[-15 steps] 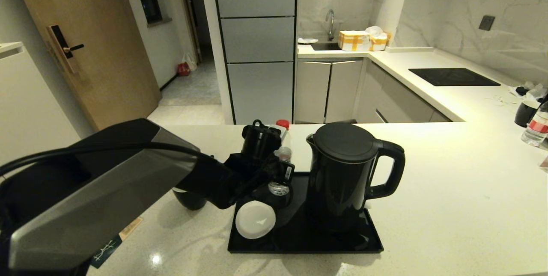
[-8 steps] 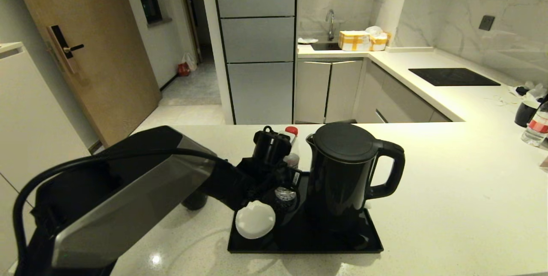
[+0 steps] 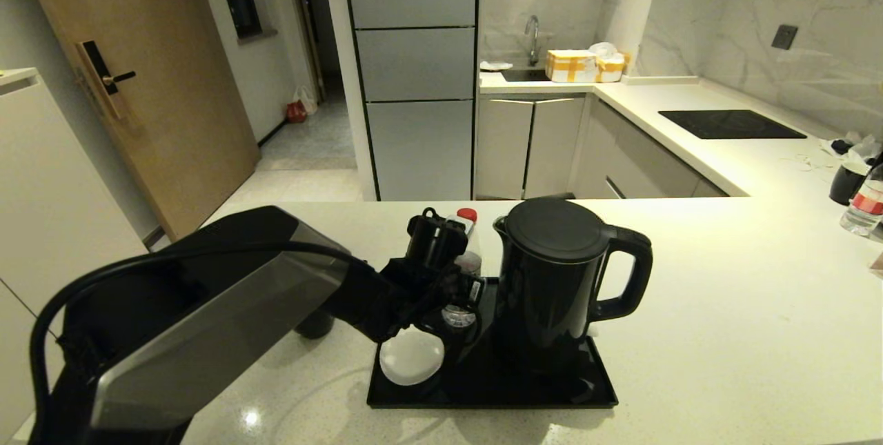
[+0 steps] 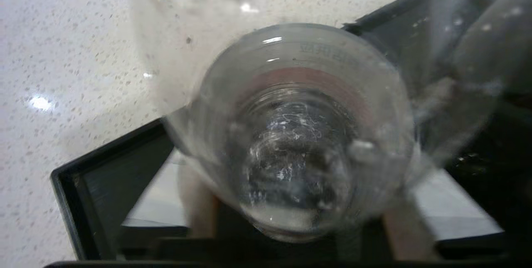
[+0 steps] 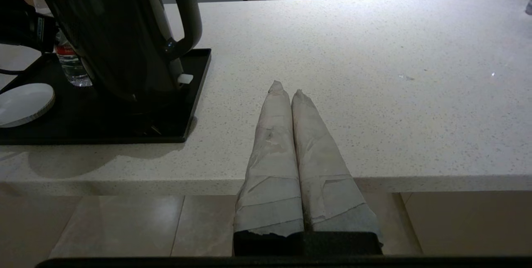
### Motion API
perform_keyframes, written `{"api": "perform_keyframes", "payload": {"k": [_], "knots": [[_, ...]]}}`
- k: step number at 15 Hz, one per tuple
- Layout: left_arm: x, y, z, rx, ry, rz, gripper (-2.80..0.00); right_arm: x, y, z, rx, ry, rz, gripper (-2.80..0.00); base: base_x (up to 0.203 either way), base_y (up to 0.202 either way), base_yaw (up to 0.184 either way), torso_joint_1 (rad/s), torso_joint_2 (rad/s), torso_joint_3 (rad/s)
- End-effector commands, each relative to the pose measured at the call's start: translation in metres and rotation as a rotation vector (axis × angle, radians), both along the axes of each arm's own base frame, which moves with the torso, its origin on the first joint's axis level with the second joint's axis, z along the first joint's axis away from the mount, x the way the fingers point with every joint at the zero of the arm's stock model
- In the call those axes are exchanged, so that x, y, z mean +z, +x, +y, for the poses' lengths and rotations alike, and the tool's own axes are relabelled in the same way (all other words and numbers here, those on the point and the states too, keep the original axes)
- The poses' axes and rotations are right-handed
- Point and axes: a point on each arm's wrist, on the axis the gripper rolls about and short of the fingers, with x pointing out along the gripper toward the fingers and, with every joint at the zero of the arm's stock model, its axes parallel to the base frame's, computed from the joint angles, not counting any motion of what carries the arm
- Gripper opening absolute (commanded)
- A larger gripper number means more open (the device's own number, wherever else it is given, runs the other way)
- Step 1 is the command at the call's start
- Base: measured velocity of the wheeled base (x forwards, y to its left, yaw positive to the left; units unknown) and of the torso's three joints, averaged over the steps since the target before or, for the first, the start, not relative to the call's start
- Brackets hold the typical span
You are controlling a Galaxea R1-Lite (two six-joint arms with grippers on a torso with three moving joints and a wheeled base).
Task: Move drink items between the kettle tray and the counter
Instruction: Return the bottled water to its original position
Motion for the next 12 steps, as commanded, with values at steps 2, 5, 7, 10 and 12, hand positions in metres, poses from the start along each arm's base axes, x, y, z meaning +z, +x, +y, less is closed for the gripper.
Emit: {"api": "perform_keyframes", "payload": {"k": [2, 5, 7, 10, 12], "knots": [[0.003, -0.005, 0.001, -0.002, -0.003, -0.002, 0.0, 0.0, 0.0, 0.0, 0.001, 0.0, 0.003, -2.8, 0.0, 0.0, 0.0, 0.0, 0.0, 0.0], [0.009, -0.016, 0.008, 0.003, -0.009, 0.016, 0.0, 0.0, 0.0, 0.0, 0.001, 0.0, 0.003, -2.8, 0.0, 0.0, 0.0, 0.0, 0.0, 0.0], [0.022, -0.031, 0.017, -0.002, -0.015, 0.02, 0.0, 0.0, 0.0, 0.0, 0.001, -0.002, 0.003, -2.8, 0.0, 0.0, 0.0, 0.0, 0.0, 0.0], [0.042, -0.058, 0.028, -0.003, -0.053, 0.017, 0.0, 0.0, 0.0, 0.0, 0.001, 0.0, 0.003, -2.8, 0.0, 0.0, 0.0, 0.0, 0.0, 0.0], [0.065, -0.077, 0.037, -0.004, -0.095, -0.004, 0.0, 0.0, 0.0, 0.0, 0.001, 0.0, 0.003, -2.8, 0.0, 0.0, 0.0, 0.0, 0.0, 0.0]]}}
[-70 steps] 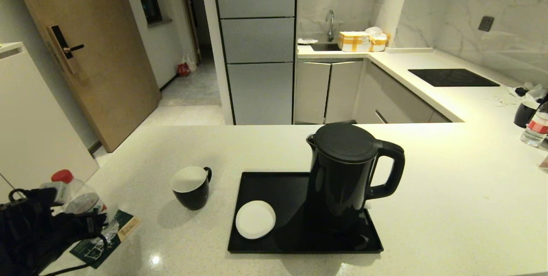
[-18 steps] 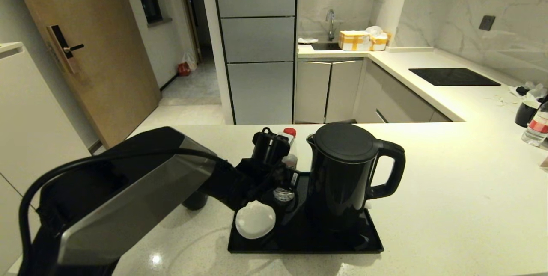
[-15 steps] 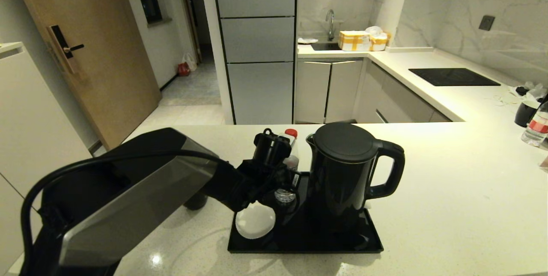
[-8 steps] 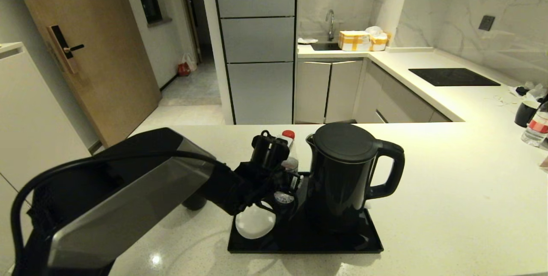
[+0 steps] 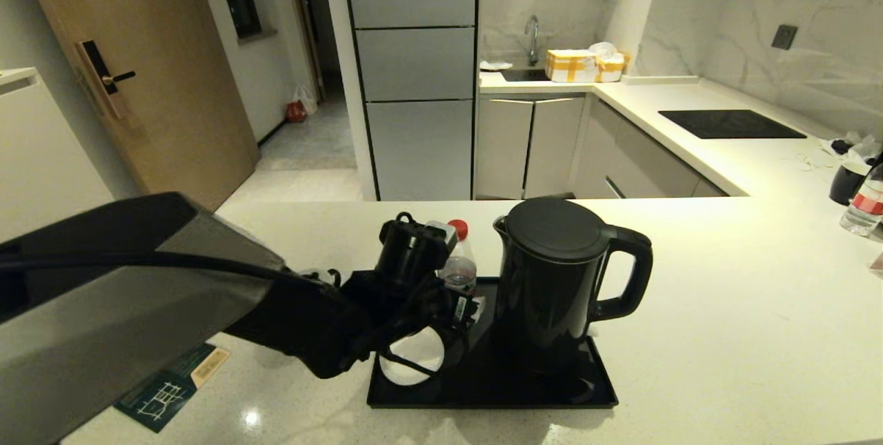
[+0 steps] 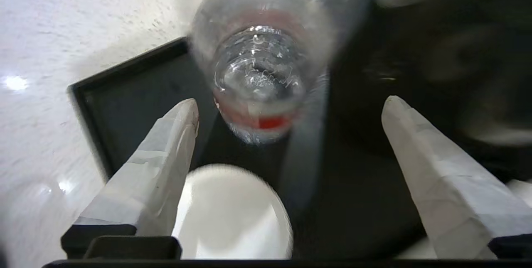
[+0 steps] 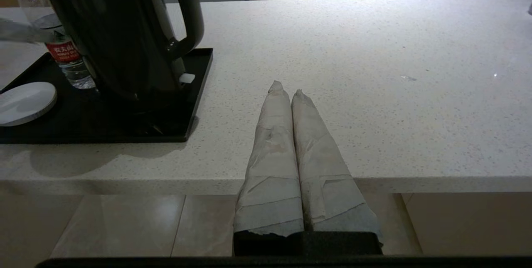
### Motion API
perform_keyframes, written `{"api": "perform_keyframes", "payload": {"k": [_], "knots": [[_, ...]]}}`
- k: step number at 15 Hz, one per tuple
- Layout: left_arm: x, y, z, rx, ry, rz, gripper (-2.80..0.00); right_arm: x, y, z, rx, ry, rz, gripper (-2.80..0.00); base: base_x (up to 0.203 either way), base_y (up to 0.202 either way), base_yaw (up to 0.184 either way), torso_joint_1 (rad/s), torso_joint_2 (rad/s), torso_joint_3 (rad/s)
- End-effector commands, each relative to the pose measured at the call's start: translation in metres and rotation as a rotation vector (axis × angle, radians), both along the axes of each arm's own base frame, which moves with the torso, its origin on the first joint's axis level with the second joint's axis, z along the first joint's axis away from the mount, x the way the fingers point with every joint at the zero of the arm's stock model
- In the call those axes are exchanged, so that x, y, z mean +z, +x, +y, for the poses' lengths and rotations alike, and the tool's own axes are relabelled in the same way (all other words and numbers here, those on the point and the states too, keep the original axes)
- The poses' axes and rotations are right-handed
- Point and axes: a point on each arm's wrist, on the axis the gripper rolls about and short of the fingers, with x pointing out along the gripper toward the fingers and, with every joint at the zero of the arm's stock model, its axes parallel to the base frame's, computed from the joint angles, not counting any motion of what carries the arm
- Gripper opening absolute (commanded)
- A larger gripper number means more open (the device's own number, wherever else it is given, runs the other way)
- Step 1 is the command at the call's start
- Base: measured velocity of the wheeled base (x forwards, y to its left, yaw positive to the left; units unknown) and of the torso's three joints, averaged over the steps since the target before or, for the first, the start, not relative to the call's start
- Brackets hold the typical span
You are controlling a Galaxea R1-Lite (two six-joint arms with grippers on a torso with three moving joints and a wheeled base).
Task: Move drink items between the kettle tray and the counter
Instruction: Return the bottled water to its original position, then return the tea cup to its original position
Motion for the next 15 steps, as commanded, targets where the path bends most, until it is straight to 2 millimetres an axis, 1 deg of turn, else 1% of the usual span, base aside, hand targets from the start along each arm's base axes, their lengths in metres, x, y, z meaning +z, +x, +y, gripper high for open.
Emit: {"api": "perform_keyframes", "payload": {"k": [1, 3, 4, 5, 6, 7, 8, 9, 10, 12, 14, 15], "knots": [[0.044, -0.025, 0.015, -0.003, -0.067, -0.069, 0.0, 0.0, 0.0, 0.0, 0.001, 0.0, 0.003, -2.8, 0.0, 0.0, 0.0, 0.0, 0.0, 0.0], [0.073, -0.049, 0.03, -0.002, -0.101, -0.111, 0.0, 0.0, 0.0, 0.0, 0.001, 0.0, 0.003, -2.8, 0.0, 0.0, 0.0, 0.0, 0.0, 0.0], [0.092, -0.064, 0.042, 0.008, -0.121, -0.139, 0.0, 0.0, 0.0, 0.0, 0.001, 0.0, 0.003, -2.8, 0.0, 0.0, 0.0, 0.0, 0.0, 0.0], [0.101, -0.077, 0.051, 0.019, -0.125, -0.147, -2.8, 0.0, 0.0, 0.0, 0.001, 0.0, 0.003, -2.8, 0.0, 0.0, 0.0, 0.0, 0.0, 0.0], [0.11, -0.087, 0.061, 0.049, -0.131, -0.154, -2.8, 0.0, 0.0, 0.0, 0.001, 0.0, 0.003, -2.8, 0.0, 0.0, 0.0, 0.0, 0.0, 0.0], [0.125, -0.102, 0.078, 0.105, -0.144, -0.174, -2.8, 0.0, 0.0, 0.0, 0.001, -0.001, 0.003, -2.8, 0.0, 0.0, 0.0, 0.0, 0.0, 0.0], [0.134, -0.117, 0.097, 0.19, -0.139, -0.18, -2.8, 0.0, 0.0, 0.0, 0.001, -0.001, 0.002, -2.8, 0.0, 0.0, 0.0, 0.0, 0.0, 0.0], [0.137, -0.128, 0.113, 0.26, -0.123, -0.17, -2.8, 0.0, 0.0, 0.0, 0.001, 0.0, 0.003, -2.8, 0.0, 0.0, 0.0, 0.0, 0.0, 0.0], [0.134, -0.139, 0.128, 0.321, -0.094, -0.149, -2.8, 0.0, 0.0, 0.0, 0.001, 0.0, 0.002, -2.8, 0.0, 0.0, 0.0, 0.0, 0.0, 0.0], [0.122, -0.164, 0.154, 0.374, -0.044, -0.097, -2.8, 0.0, 0.0, 0.0, 0.001, 0.0, 0.003, -2.8, 0.0, 0.0, 0.0, 0.0, 0.0, 0.0], [0.101, -0.189, 0.178, 0.436, 0.023, 0.038, -2.8, 0.0, 0.0, 0.0, 0.001, 0.0, 0.002, -2.8, 0.0, 0.0, 0.0, 0.0, 0.0, 0.0], [0.092, -0.198, 0.186, 0.437, 0.025, 0.088, -2.8, 0.0, 0.0, 0.0, 0.001, 0.0, 0.003, -2.8, 0.0, 0.0, 0.0, 0.0, 0.0, 0.0]]}}
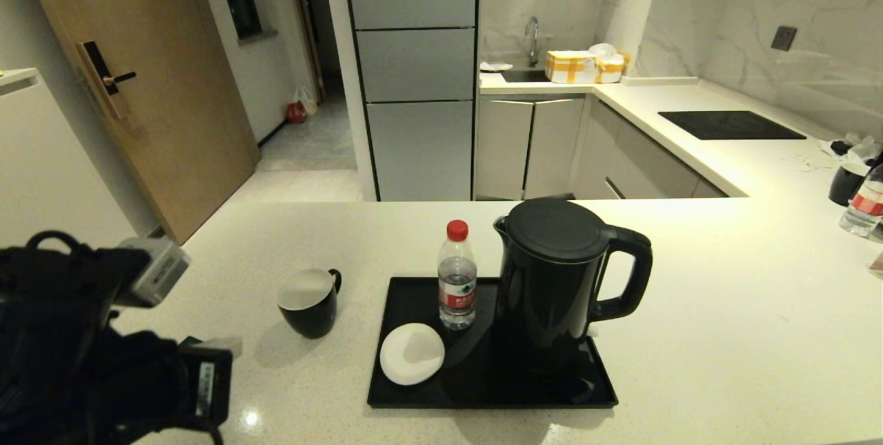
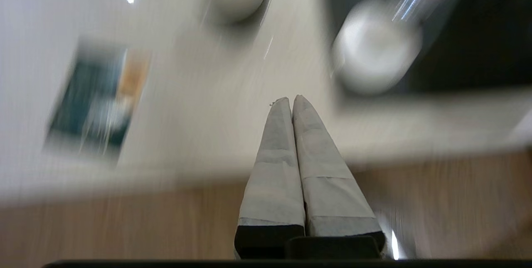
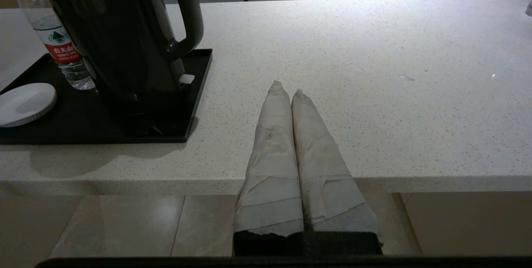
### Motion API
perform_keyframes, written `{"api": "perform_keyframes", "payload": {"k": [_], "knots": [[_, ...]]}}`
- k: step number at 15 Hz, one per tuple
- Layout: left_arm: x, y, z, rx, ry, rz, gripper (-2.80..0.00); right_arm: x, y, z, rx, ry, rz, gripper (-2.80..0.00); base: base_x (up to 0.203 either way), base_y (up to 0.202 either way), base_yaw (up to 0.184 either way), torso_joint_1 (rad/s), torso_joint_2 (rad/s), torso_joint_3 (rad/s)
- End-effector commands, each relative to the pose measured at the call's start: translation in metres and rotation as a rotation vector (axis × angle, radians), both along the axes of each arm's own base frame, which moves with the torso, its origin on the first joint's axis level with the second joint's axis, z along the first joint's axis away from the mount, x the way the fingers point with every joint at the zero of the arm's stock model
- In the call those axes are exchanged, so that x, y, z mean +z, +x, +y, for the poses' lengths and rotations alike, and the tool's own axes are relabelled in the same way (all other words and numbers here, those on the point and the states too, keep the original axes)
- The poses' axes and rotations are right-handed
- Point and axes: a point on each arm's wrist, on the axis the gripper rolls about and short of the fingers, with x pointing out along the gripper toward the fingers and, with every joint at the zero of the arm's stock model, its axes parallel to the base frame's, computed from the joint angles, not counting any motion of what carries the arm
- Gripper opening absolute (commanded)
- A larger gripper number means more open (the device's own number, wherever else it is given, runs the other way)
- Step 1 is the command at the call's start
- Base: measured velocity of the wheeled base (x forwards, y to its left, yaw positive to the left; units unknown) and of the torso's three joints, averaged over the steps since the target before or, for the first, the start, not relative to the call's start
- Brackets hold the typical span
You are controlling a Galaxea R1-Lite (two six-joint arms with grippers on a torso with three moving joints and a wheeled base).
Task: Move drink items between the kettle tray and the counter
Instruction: Return the tea cup to its original position
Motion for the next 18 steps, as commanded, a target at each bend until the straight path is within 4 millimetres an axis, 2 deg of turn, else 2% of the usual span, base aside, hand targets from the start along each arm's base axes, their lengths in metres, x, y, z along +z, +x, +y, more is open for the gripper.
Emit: {"api": "perform_keyframes", "payload": {"k": [1, 3, 5, 10, 11, 14, 16, 18], "knots": [[-0.012, -0.026, 0.021, 0.002, -0.028, 0.047, -2.8, 0.0, 0.0, 0.0, 0.001, -0.002, 0.003, -2.8, 0.0, 0.0, 0.0, 0.0, 0.0, 0.0], [-0.033, -0.028, 0.022, -0.008, 0.003, 0.133, -2.8, 0.0, 0.0, 0.0, 0.001, -0.001, 0.003, -2.8, 0.0, 0.0, 0.0, 0.0, 0.0, 0.0], [-0.054, -0.018, 0.017, 0.0, 0.038, 0.2, -2.8, 0.0, 0.0, 0.0, 0.001, -0.001, 0.002, -2.8, 0.0, 0.0, 0.0, 0.0, 0.0, 0.0], [-0.114, 0.036, 0.008, 0.022, 0.067, 0.239, -2.8, 0.0, 0.0, 0.0, 0.001, -0.001, 0.003, -2.8, 0.0, 0.0, 0.0, 0.0, 0.0, 0.0], [-0.127, 0.048, 0.009, 0.02, 0.063, 0.219, 0.0, 0.0, 0.0, 0.0, 0.001, -0.001, 0.002, -2.8, 0.0, 0.0, 0.0, 0.0, 0.0, 0.0], [-0.149, 0.079, 0.015, 0.005, 0.049, 0.034, 0.0, 0.0, 0.0, 0.0, 0.001, -0.002, 0.002, -2.8, 0.0, 0.0, 0.0, 0.0, 0.0, 0.0], [-0.166, 0.084, 0.017, -0.008, 0.071, -0.046, 0.0, 0.0, 0.0, 0.0, 0.001, -0.001, 0.003, -2.8, 0.0, 0.0, 0.0, 0.0, 0.0, 0.0], [-0.172, 0.084, 0.02, -0.007, 0.1, -0.078, 0.0, 0.0, 0.0, 0.0, 0.001, -0.002, 0.003, -2.8, 0.0, 0.0, 0.0, 0.0, 0.0, 0.0]]}}
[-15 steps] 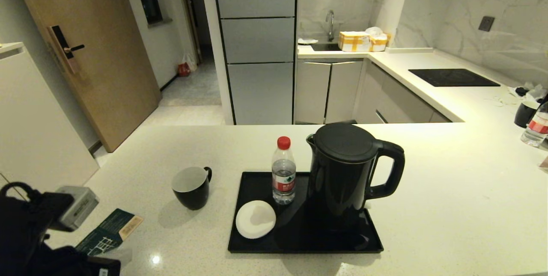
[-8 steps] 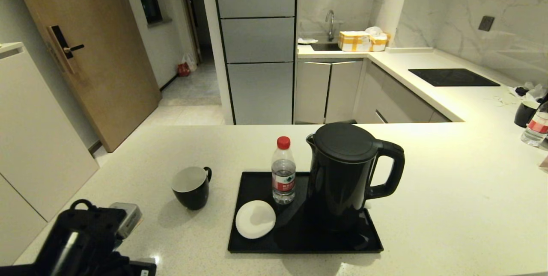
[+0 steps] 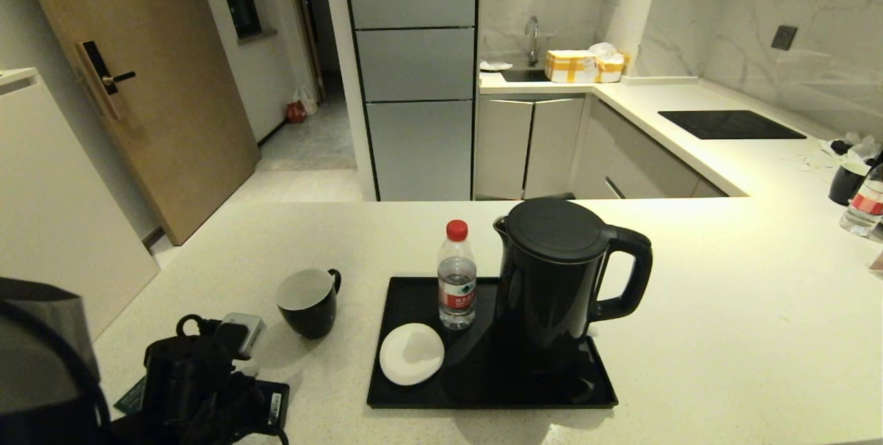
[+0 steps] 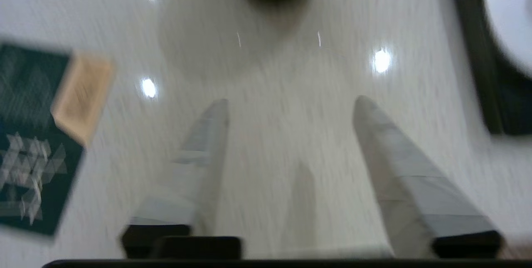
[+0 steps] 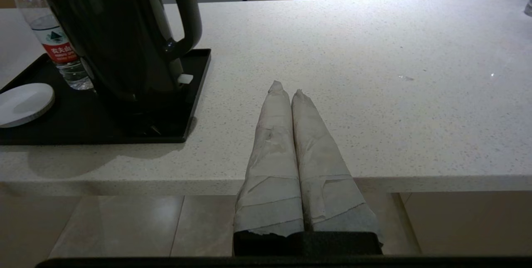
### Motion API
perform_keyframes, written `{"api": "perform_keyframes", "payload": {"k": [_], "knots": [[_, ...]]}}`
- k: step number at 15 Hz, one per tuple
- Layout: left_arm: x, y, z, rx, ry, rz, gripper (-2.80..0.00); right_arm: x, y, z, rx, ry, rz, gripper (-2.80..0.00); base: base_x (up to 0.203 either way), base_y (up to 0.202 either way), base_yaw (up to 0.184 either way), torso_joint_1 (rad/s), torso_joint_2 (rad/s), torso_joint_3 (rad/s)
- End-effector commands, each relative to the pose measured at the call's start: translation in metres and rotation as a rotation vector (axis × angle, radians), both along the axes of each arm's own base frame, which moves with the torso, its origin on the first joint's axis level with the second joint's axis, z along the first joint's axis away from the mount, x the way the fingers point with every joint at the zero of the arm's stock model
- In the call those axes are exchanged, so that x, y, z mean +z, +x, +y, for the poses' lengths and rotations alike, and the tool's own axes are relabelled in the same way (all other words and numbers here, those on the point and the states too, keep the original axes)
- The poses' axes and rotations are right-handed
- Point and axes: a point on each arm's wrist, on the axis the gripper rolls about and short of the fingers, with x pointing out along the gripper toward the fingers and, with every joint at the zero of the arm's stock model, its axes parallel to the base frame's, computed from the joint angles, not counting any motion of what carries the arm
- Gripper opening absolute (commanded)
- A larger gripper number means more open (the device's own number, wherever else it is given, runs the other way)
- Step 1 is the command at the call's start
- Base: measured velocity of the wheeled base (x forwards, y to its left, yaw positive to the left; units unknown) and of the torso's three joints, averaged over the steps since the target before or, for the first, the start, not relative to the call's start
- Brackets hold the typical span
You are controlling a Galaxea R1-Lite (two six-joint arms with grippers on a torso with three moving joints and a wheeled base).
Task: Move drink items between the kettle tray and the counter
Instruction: Return the tea cup to its original position
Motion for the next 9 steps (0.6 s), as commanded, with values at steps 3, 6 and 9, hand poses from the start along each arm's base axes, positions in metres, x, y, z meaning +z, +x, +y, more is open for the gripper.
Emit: {"api": "perform_keyframes", "payload": {"k": [3, 6, 9], "knots": [[-0.005, 0.018, -0.003, 0.008, -0.009, -0.111, 0.0, 0.0, 0.0, 0.0, 0.001, -0.001, 0.003, -2.8, 0.0, 0.0, 0.0, 0.0, 0.0, 0.0], [-0.002, 0.036, -0.013, -0.033, -0.03, -0.167, 0.0, 0.0, 0.0, 0.0, 0.001, -0.001, 0.003, -2.8, 0.0, 0.0, 0.0, 0.0, 0.0, 0.0], [-0.021, 0.047, -0.018, -0.051, 0.002, -0.13, 0.0, 0.0, 0.0, 0.0, 0.001, -0.001, 0.003, -2.8, 0.0, 0.0, 0.0, 0.0, 0.0, 0.0]]}}
